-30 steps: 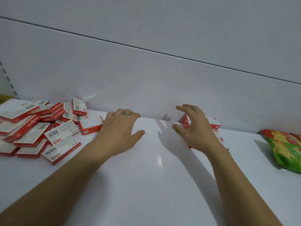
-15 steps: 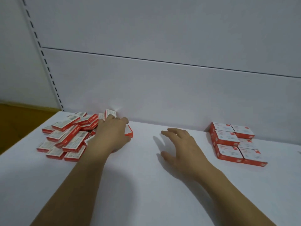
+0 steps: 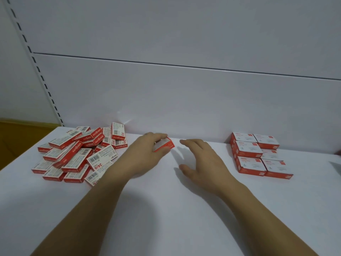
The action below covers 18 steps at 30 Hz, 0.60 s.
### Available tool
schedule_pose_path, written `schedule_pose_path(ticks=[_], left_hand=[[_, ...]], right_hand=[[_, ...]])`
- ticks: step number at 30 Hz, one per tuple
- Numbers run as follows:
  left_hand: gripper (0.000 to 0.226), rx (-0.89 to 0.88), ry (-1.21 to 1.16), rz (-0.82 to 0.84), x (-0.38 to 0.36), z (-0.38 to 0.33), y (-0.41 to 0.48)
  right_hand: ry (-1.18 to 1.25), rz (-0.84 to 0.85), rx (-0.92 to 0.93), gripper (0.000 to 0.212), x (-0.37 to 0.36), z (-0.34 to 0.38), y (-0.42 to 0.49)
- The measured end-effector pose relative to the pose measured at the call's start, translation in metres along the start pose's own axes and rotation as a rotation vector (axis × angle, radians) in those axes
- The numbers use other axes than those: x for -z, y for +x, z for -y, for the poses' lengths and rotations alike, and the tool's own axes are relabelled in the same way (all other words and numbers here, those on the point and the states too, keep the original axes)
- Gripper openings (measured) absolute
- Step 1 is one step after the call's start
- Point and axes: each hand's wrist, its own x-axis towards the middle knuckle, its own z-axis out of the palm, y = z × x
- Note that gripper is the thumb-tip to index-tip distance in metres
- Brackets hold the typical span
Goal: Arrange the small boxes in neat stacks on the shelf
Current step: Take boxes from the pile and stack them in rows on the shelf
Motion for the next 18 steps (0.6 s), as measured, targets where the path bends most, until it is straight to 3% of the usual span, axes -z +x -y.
schedule_pose_path(ticks=[3, 7, 14, 18], left_hand=[[0.036, -0.047, -0.178, 0.085, -0.008, -0.009, -0.001], [0.016, -0.068, -0.376, 0.078, -0.011, -0.018, -0.005], [0.057, -0.068, -0.461, 0.043, -0.007, -0.02, -0.007], [0.062, -0.096, -0.483, 0.013, -0.002, -0.022, -0.009]], right_hand=[[0.05, -0.014, 0.008, 0.066, -0.002, 0.0, 0.001], [0.104, -0.078, 0.023, 0.064, 0.0, 0.001, 0.001], [0.311, -0.14, -0.012, 0.061, 0.001, 0.003, 0.002], [0.489, -0.145, -0.021, 0.053, 0.006, 0.006, 0.001]])
